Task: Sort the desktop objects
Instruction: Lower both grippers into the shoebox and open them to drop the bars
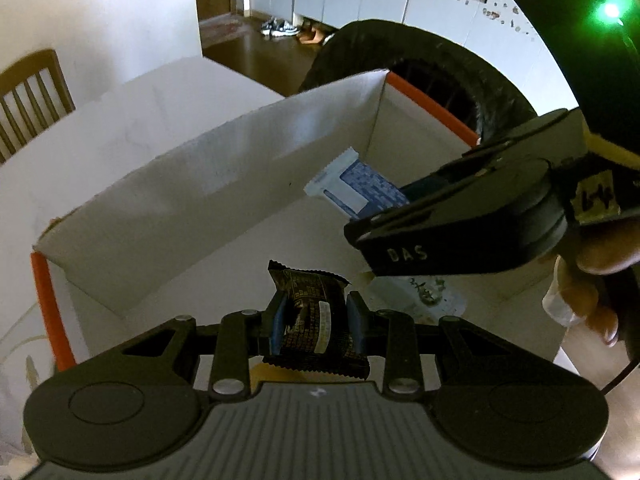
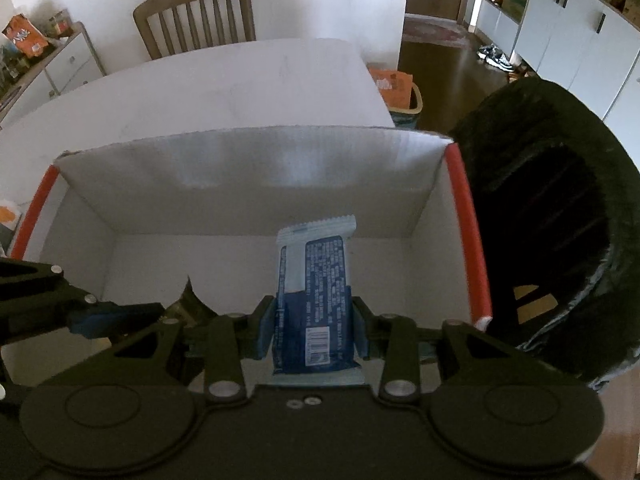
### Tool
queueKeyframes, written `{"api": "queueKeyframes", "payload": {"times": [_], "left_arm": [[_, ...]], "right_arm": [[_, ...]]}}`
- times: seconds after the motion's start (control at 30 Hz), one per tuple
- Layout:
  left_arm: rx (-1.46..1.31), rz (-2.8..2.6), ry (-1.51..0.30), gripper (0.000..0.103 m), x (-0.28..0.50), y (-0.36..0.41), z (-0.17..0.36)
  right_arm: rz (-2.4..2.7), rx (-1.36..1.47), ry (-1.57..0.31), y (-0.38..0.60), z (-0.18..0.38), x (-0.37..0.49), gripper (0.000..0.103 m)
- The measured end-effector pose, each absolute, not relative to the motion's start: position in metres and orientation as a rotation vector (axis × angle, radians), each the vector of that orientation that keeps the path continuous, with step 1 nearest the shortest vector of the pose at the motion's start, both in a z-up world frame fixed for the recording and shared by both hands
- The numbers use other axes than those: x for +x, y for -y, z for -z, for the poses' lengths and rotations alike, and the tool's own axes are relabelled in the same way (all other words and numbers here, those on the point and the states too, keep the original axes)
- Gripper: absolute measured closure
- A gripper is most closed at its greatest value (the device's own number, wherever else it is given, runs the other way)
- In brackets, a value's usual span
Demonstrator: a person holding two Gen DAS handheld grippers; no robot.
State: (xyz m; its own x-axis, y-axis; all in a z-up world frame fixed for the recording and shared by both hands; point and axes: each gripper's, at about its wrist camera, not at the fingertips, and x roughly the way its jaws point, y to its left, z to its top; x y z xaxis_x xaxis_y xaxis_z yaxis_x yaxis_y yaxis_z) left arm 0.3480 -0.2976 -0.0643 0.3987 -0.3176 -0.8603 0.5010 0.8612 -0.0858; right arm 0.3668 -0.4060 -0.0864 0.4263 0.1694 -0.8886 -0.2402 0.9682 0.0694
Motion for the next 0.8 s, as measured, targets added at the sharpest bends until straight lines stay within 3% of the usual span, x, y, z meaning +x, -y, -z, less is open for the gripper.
{"api": "queueKeyframes", "payload": {"times": [0.8], "left_arm": [[0.167, 0.526, -1.154, 0.073, 0.365, 0.305, 0.081]], "right_arm": [[-0.255, -0.072, -1.184, 0.4, 0.104, 0.376, 0.062]]}}
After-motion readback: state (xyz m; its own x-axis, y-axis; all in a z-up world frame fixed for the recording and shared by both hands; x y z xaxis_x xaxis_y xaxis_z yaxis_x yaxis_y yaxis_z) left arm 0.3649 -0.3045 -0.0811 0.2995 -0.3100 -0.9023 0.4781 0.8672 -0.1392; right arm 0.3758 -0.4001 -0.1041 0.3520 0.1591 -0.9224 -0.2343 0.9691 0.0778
